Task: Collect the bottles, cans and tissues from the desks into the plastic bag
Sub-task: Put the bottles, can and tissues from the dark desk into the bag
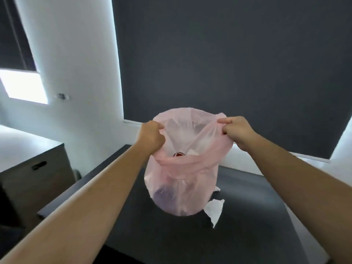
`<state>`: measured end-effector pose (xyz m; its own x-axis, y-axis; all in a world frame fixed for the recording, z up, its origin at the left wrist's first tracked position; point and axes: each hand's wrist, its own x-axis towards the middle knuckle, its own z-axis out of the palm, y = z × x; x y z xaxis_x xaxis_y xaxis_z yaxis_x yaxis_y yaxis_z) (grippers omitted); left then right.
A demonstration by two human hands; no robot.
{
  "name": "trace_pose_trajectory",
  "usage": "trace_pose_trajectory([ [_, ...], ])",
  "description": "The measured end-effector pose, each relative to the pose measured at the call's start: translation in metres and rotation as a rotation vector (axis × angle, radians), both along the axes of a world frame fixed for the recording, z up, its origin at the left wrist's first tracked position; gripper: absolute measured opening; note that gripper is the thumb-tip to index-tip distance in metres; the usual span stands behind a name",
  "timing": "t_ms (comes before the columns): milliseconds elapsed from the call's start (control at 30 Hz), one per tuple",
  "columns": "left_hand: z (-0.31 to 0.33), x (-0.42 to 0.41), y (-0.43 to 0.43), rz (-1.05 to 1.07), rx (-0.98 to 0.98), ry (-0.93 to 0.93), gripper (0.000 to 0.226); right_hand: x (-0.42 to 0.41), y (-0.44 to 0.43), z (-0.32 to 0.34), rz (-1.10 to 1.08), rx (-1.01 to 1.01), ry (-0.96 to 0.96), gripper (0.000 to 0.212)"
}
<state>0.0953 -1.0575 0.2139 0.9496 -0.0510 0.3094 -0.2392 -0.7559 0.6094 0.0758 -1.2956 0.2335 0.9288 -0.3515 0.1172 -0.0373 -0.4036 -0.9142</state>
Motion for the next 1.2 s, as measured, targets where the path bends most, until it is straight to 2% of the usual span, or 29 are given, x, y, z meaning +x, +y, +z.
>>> trace_pose_trajectory([
  [133,-0.039,0.013,0.048,0.150,0.047,0.120,0.052,0.048,0.039,-0.042,0.118,-0.051,0.057,0.054],
  [233,-0.065,0.021,0.068,0.238,0.047,0.179,0.053,0.078,0.062,-0.070,0.201,-0.161,0.108,0.057],
  [400,-0.093,0.019,0.076,0.317,0.093,0.225,0.056,0.110,0.082,-0.106,0.310,-0.371,0.151,0.055],
  [567,-0.124,0.013,0.069,0.396,0.097,0.323,0.059,0.134,0.084,-0.142,0.438,-0.488,0.198,0.059],
  [633,-0.135,0.009,0.064,0.416,0.132,0.380,0.060,0.136,0.081,-0.156,0.531,-0.475,0.230,0.058],
  [767,-0.147,0.004,0.047,0.492,0.283,0.448,0.062,0.135,0.060,-0.174,0.679,-0.415,0.257,0.054],
  [833,-0.144,0.007,0.031,0.571,0.501,0.416,0.062,0.135,0.038,-0.175,0.693,-0.376,0.279,0.050],
  [900,-0.136,0.015,0.012,0.595,0.663,0.304,0.058,0.136,0.018,-0.172,0.643,-0.320,0.243,0.041],
  [967,-0.127,0.028,-0.021,0.492,0.654,0.188,0.053,0.142,-0.007,-0.170,0.499,-0.274,0.162,0.030],
  [1067,-0.127,0.043,-0.085,0.187,0.540,0.059,0.047,0.149,-0.045,-0.175,0.319,-0.234,0.144,0.025],
  [1133,-0.144,0.049,-0.125,-0.064,0.494,0.064,0.047,0.150,-0.068,-0.189,0.287,-0.279,0.196,0.028],
  [1200,-0.181,0.049,-0.156,-0.279,0.509,0.190,0.052,0.149,-0.088,-0.214,0.287,-0.297,0.274,0.031],
])
